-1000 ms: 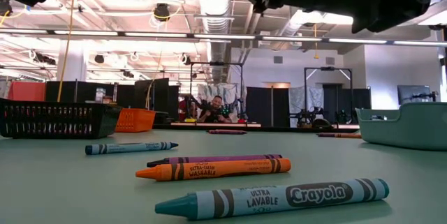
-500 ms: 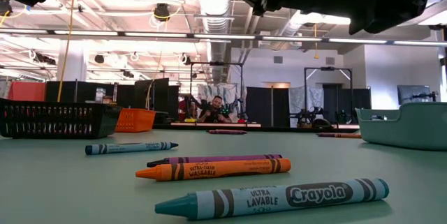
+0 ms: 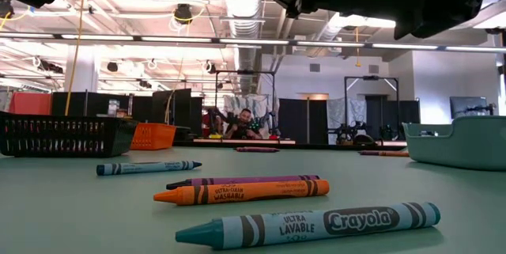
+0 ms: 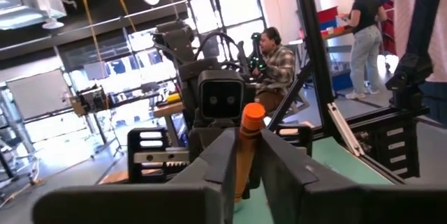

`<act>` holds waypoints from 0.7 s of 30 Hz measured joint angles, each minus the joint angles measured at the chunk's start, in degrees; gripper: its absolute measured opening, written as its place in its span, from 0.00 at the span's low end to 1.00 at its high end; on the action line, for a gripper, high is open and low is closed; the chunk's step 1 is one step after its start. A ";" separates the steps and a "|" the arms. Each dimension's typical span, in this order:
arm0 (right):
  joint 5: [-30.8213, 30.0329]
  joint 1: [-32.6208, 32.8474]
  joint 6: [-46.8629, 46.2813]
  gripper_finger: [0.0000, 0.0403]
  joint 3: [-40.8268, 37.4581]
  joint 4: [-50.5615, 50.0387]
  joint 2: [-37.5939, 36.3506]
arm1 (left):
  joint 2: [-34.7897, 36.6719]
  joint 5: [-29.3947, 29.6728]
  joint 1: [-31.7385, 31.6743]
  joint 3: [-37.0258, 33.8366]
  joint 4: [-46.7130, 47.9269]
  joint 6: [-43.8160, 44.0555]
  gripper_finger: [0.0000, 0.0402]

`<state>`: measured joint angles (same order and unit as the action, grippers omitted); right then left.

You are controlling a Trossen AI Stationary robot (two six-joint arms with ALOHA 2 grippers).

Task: Sort crayons
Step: Put the orange crayon into the orange bin

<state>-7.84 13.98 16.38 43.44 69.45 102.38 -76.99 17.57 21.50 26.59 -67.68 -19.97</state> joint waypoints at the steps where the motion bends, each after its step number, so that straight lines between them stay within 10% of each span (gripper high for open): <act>1: 0.00 0.00 0.00 0.00 0.00 0.00 -0.01 | 0.00 -0.57 0.00 0.00 0.00 -0.15 0.10; 21: 0.12 -1.27 -5.73 0.13 0.01 -1.73 -0.01 | 0.00 -2.13 0.00 0.00 0.63 -0.37 0.06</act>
<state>-7.72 12.70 10.65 43.45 67.72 102.37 -76.99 15.45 21.50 26.59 -67.05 -20.34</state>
